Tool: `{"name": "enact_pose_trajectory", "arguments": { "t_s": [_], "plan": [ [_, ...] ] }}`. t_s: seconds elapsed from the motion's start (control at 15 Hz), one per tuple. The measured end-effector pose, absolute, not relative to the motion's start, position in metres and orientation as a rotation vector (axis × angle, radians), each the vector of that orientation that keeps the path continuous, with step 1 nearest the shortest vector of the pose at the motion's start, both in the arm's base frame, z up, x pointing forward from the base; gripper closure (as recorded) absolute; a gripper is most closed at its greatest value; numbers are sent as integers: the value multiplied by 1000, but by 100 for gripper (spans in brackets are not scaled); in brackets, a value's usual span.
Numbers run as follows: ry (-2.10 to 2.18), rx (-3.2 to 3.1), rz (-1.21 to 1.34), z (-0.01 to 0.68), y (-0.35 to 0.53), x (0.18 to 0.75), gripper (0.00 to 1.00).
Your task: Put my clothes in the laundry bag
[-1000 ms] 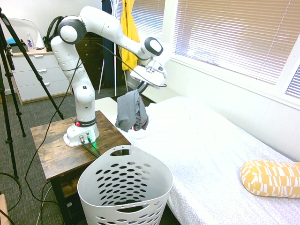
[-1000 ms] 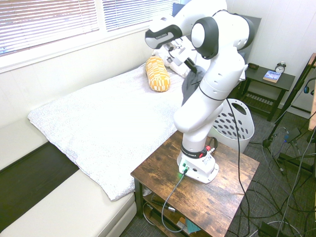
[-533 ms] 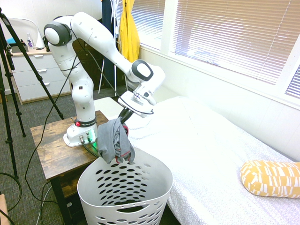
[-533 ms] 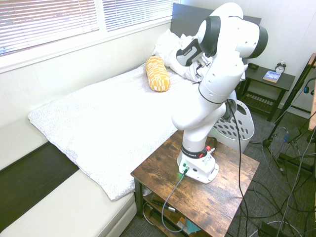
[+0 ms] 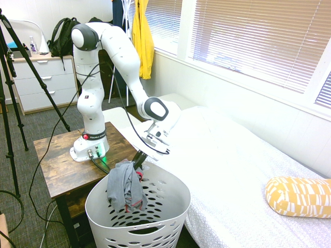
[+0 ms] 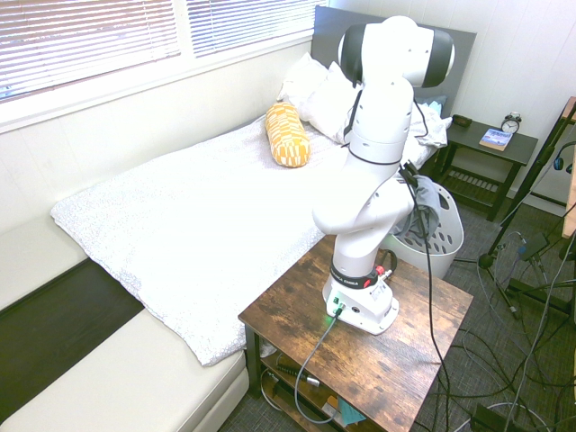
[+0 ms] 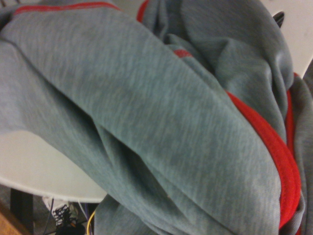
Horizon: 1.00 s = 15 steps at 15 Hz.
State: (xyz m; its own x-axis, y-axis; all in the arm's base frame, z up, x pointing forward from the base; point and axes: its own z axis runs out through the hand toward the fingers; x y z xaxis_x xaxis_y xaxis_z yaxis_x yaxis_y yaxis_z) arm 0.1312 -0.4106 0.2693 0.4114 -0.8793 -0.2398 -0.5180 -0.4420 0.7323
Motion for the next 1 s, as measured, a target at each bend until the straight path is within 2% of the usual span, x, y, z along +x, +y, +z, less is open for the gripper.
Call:
{"name": "enact_pose_trajectory", "arguments": {
  "t_s": [0.33, 1.0],
  "plan": [
    [-1173, 2089, -860, 217, -415, 149, 0],
    [-1224, 2065, -804, 241, -429, 154, 0]
  ]
}}
